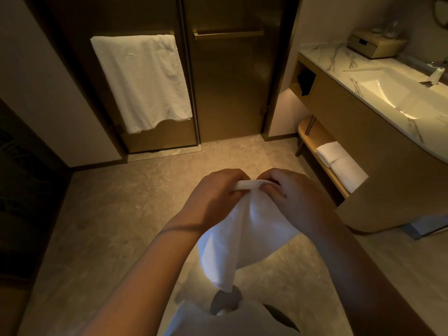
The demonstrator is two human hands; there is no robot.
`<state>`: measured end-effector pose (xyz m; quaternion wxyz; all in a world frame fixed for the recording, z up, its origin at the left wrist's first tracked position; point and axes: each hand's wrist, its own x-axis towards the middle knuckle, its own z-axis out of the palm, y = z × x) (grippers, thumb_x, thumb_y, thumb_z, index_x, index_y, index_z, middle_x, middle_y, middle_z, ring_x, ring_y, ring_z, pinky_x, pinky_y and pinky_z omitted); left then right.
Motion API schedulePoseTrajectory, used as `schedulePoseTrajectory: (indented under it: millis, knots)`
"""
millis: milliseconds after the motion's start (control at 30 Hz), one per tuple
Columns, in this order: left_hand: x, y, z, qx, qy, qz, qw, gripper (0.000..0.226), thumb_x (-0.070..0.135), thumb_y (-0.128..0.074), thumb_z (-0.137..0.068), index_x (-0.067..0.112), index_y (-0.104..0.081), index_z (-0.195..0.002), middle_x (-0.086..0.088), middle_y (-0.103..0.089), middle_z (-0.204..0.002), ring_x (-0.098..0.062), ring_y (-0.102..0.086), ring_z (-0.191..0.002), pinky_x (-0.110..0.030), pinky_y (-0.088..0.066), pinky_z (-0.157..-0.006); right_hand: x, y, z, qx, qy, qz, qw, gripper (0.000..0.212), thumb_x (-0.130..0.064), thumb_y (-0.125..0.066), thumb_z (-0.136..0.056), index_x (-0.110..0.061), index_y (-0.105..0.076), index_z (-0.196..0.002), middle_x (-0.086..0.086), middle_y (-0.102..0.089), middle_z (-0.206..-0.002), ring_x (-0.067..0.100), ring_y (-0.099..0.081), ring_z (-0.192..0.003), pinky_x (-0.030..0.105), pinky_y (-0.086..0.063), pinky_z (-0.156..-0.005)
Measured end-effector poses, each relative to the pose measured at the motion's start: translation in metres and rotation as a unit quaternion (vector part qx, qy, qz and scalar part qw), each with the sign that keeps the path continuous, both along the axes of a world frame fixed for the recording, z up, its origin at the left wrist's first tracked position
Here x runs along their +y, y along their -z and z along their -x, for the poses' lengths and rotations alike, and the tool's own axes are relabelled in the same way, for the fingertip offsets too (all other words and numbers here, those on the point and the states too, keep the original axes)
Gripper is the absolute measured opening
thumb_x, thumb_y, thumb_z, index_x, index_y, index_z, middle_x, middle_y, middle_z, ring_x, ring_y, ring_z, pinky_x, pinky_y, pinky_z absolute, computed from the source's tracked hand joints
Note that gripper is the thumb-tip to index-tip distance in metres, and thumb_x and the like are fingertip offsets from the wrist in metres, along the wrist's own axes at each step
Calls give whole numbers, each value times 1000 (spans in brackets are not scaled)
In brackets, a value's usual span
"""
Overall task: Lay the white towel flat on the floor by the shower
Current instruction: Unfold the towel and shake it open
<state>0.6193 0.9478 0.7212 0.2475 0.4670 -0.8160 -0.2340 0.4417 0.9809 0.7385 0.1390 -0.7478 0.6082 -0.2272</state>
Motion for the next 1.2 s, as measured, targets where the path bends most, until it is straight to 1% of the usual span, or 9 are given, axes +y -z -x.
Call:
schedulePoseTrajectory:
  millis: [200,300,433,600,733,833,933,1033,1200]
  knots:
    - [4,3,-10,62,-40,-58,996,18,32,-56,-83,27,-68,-96,12,-68,-86,-5,-60,-81,-26,-47,-69,-3,-2,-8,-44,-3,60,997,15,-20,-51,-94,-20,-65,-101,-9,-63,-93,4,-54,-84,14,-40,-72]
    - [6,9,-16,54,-69,-86,992,17,41,-56,-78,29,-67,-83,12,-65,-73,-7,-60,-72,-30,-47,-64,-5,-3,-8,-39,-1,87,995,15,-16,-50,-94,-20,-64,-100,-9,-62,-93,5,-54,-85,15,-40,-73]
    - [9,16,-20,3,-87,-98,991,19,37,-66,-78,27,-56,-64,9,-55,-59,-8,-50,-59,-25,-35,-55,-6,-5,-3,-53,20,113,992,14,-15,-52,-92,-21,-63,-98,-8,-63,-91,5,-54,-84,13,-38,-73]
    - [8,15,-19,1,-78,-90,993,19,36,-65,-78,19,-58,-72,4,-56,-65,-12,-51,-63,-28,-38,-57,-3,-5,14,-78,75,120,987,15,-19,-49,-93,-23,-61,-99,-11,-59,-92,-4,-46,-81,7,-31,-70]
    - [3,6,-10,33,-67,-40,996,18,32,-65,-80,19,-57,-69,6,-53,-60,-10,-48,-59,-23,-33,-53,-1,-1,26,-64,126,99,985,17,-24,-48,-94,-25,-61,-104,-10,-60,-96,1,-48,-80,12,-31,-65]
    - [0,1,-3,62,-57,-17,996,12,25,-64,-82,18,-62,-74,5,-58,-64,-12,-53,-63,-29,-39,-57,1,1,24,-65,76,32,994,28,-35,-54,-90,-30,-56,-117,-15,-53,-106,4,-50,-90,15,-34,-68]
    - [-2,-3,1,62,-23,-2,998,5,19,-65,-83,18,-67,-87,5,-65,-77,-10,-56,-72,-21,-40,-62,2,6,13,-29,11,0,1000,41,-42,-59,-85,-32,-52,-124,-17,-49,-110,2,-48,-96,14,-36,-74]
    - [-4,-4,2,26,-9,19,999,16,17,-64,-82,16,-69,-97,4,-67,-88,-9,-56,-78,-11,-36,-65,3,10,4,-24,-8,6,1000,32,-40,-56,-88,-27,-59,-118,-13,-59,-103,3,-52,-89,14,-37,-71]
    - [-4,-7,-11,27,-13,22,999,18,16,-65,-81,17,-70,-97,5,-69,-87,-8,-59,-79,-18,-42,-68,1,16,-7,-45,-12,0,999,26,-35,-54,-91,-25,-62,-114,-14,-61,-98,-4,-49,-79,8,-31,-65]
